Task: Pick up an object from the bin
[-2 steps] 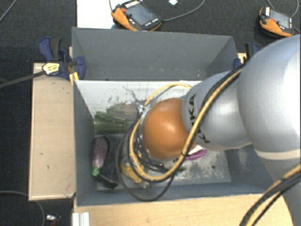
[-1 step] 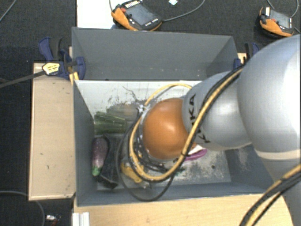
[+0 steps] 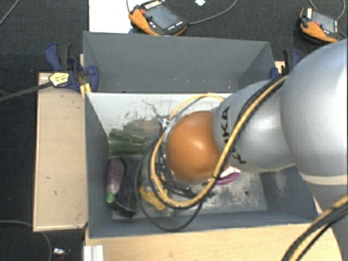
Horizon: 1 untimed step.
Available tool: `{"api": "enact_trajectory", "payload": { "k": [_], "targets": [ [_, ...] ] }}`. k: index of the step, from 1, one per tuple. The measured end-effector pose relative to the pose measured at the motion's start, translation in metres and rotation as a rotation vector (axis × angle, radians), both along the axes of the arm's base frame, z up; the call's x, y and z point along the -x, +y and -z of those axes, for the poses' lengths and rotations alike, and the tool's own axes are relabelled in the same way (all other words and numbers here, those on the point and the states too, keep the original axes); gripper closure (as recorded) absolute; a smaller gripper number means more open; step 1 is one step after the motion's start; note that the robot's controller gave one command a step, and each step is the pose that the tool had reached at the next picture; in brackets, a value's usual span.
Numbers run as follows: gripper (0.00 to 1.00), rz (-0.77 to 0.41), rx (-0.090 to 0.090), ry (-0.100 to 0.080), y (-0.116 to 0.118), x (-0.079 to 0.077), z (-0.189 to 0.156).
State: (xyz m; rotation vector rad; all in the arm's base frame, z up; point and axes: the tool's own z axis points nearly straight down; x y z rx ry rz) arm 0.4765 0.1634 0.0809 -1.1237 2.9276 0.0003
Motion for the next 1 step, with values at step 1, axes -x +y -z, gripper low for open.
{"api": "enact_trajectory", "payload": {
  "k": [1],
  "targets": [
    [1.0,0.001,0.0,0.001,0.0001,0.0004,-0.007]
  ]
}}
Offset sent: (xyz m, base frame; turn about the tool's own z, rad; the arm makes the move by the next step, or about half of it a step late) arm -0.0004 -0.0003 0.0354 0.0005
